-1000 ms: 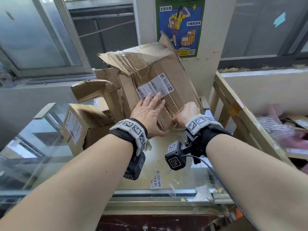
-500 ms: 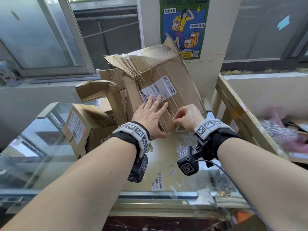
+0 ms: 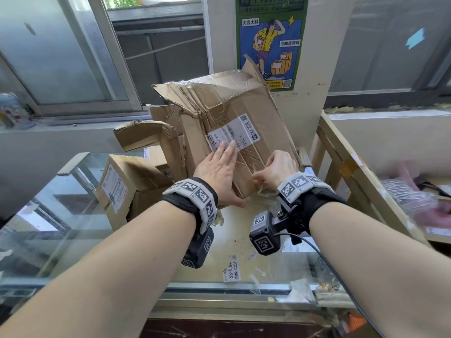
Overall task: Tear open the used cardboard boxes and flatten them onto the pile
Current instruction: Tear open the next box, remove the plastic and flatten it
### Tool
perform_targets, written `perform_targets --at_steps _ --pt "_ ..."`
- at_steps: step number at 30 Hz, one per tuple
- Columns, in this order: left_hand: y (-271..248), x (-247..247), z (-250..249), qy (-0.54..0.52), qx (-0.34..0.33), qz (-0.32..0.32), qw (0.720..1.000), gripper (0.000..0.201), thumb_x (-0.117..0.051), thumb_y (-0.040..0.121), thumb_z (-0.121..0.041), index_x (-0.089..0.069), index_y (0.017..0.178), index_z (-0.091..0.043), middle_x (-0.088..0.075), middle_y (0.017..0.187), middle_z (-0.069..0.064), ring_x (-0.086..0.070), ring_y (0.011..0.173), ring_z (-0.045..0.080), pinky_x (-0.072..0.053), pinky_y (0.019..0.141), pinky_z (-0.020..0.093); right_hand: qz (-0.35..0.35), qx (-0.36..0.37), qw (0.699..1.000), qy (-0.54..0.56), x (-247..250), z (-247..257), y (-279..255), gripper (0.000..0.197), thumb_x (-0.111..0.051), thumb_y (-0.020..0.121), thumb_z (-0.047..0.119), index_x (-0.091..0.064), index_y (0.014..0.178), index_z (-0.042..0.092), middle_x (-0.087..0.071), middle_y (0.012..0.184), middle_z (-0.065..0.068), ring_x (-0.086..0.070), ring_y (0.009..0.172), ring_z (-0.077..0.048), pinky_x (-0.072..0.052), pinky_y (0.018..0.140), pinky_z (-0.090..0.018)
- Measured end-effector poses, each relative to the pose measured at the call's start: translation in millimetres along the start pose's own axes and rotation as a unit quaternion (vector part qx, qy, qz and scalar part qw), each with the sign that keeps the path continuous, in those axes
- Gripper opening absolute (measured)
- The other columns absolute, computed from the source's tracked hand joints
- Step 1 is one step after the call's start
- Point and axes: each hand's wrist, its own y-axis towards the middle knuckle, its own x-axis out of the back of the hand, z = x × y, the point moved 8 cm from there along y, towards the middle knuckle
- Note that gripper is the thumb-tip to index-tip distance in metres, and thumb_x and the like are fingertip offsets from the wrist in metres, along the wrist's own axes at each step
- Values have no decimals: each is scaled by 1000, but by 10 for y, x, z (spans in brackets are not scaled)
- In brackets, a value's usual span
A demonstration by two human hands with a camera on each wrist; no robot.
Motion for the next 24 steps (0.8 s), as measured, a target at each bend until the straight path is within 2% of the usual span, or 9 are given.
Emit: perform_targets --at_steps 3,5,7,13,18,21,24 --pt "2 24 40 33 25 -8 999 137 -38 53 -96 17 149 -16 26 156 10 27 142 27 10 114 57 13 -8 1000 -6 -76 29 15 22 -84 66 19 -71 81 9 -71 89 -7 -65 84 -21 -48 68 -27" --pt "-19 16 52 32 39 -7 999 134 -36 53 -97 16 150 -19 25 156 12 27 142 30 13 110 61 15 -20 1000 4 -119 12 31 20 -84 66 18 -75 82 9 -72 88 -10 -67 86 -24 -53 73 -29" --pt "-28 -9 55 21 42 -5 999 132 -36 55 -96 17 150 -20 24 156 13 25 143 30 13 112 58 14 -25 999 14 -132 -4 55 17 -85 66 16 -76 79 10 -73 87 -11 -68 86 -24 -55 76 -32" --pt "-15 -37 65 8 41 -10 999 130 -38 58 -94 18 150 -23 25 155 12 23 144 29 10 115 53 -1 -15 1000 -13 -167 25 88 8 -75 74 9 -74 82 10 -72 86 -12 -68 82 -26 -56 72 -33" --pt "-9 -45 68 -7 39 -7 999 129 -42 58 -92 17 150 -23 25 156 11 22 144 28 8 117 49 -20 33 997 -68 -173 126 48 13 -63 80 7 -72 89 10 -70 92 -13 -66 90 -31 -48 70 -29" --pt "-6 -65 59 -7 37 -2 999 129 -43 60 -91 18 150 -23 26 155 12 23 143 28 8 117 47 5 55 996 -74 -177 148 35 15 -62 80 7 -73 88 13 -71 94 -11 -66 93 -30 -51 74 -30" --pt "-14 -78 59 -4 28 -3 1000 128 -41 60 -92 20 149 -23 27 155 12 24 143 28 7 118 46 47 66 996 -39 -154 118 14 12 -65 78 9 -75 76 16 -72 89 -9 -67 90 -27 -53 75 -29"
